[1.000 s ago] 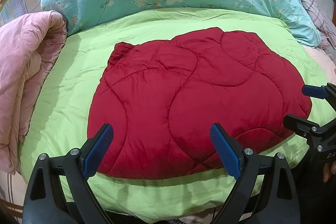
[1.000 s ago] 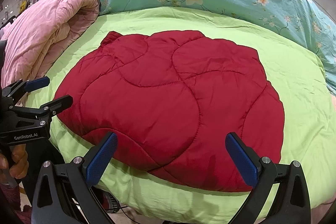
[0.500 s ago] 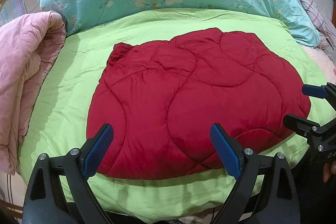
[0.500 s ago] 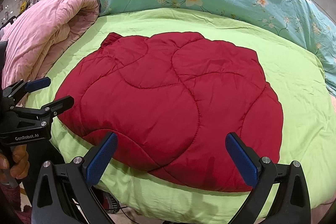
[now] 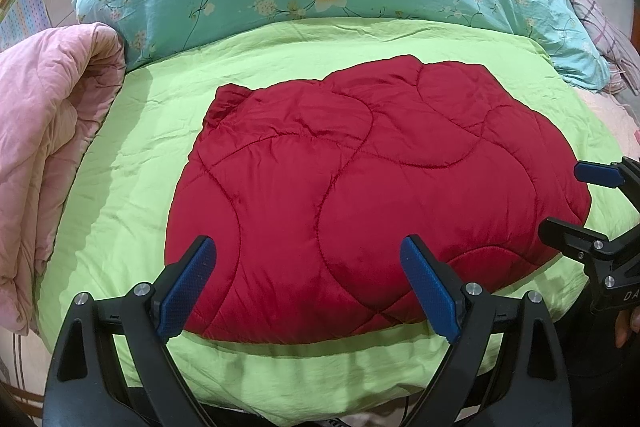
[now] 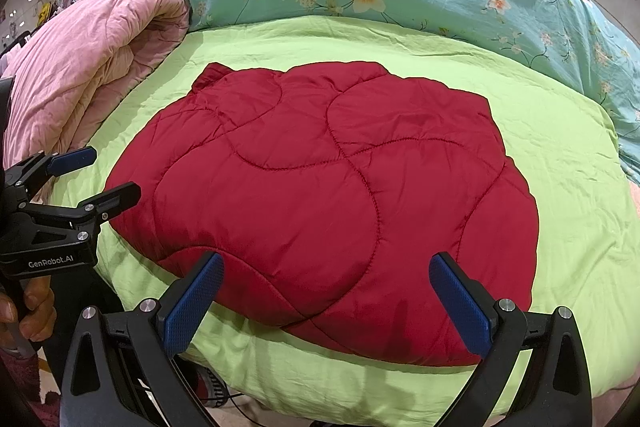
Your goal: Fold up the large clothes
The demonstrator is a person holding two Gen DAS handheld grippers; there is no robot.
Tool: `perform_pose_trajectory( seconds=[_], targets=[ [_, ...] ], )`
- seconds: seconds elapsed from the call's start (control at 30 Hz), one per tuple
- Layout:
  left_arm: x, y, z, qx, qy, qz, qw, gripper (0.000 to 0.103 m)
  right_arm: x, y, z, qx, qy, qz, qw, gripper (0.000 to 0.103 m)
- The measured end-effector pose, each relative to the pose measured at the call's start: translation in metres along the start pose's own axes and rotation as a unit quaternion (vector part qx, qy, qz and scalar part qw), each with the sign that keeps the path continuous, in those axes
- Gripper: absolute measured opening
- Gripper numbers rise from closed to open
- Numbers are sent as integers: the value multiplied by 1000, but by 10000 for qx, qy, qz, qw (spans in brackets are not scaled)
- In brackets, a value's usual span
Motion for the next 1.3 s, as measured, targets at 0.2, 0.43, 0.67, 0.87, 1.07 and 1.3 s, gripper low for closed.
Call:
perform_pose_trajectory(
  seconds=[0.2, 0.43, 0.67, 0.87, 1.07, 1.3],
  targets=[
    [1, 1, -2, 7, -19, 6, 10000, 94, 1, 0, -1, -1, -11, 3, 10000, 103],
    [1, 1, -2, 9, -35, -13, 10000, 94, 2, 0, -2, -8, -29, 5, 10000, 103],
    [3, 2, -4, 20, -60, -23, 10000, 94, 2, 1, -3, -12, -36, 9, 10000, 103],
    [5, 3, -4, 33, -96, -63, 9999, 94, 4, 2, -4, -16, -60, 20, 10000, 103],
    [6, 2, -4, 31, -127, -78, 9999, 94, 6, 3, -4, -12, -69, 28, 10000, 103],
    [7, 0, -4, 5, -160, -73, 9998, 94, 6, 3, -3, -18, -86, 31, 10000, 103]
  ],
)
Point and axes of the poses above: each gripper's, at about its wrist camera, not at the fingertips, and x roughly against the way its jaws point, y to its left, z to its underside, the point moved 1 cm from there along -x, roughly the way its jaws point, and after that the axes turned 8 degrees about -x, right-handed, at the moved point
